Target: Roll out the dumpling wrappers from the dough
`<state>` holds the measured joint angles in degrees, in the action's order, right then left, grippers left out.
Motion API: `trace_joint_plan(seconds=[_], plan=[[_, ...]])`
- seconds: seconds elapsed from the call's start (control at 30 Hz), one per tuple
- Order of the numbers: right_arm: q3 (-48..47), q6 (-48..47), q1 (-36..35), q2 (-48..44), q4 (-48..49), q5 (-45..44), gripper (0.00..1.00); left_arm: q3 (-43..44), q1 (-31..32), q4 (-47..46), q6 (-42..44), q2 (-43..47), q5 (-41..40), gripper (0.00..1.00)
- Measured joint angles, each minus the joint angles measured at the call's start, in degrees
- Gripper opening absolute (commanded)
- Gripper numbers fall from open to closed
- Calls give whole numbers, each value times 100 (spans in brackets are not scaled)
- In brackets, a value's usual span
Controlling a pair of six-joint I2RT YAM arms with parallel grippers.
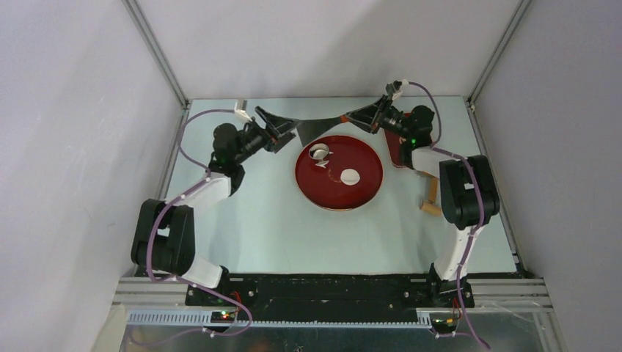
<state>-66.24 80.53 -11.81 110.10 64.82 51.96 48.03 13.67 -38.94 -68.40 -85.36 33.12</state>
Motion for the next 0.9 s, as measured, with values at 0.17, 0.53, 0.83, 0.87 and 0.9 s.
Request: trace_joint_plan(seconds=[0.17,0.53,0.83,0.87,0.9], plan=[[-129,-1263,682,-402,-2046,348,0,144,-688,63,111,0,55,100],[-1161,-4343,2063,-942,-6502,-114,0,420,-866,1207,1965,-428,-470,100],[-2050,-6266,1937,-245,-8649,-343,0,350,-422,1622,2446,-1187,-920,77],[-2465,-6607,1897,26,-8994,-348,0,345,-382,1639,2492,-1204,-951,75],[-2865,-6900,1869,273,-9307,-352,0,341,-345,1663,2533,-1211,-1005,74]])
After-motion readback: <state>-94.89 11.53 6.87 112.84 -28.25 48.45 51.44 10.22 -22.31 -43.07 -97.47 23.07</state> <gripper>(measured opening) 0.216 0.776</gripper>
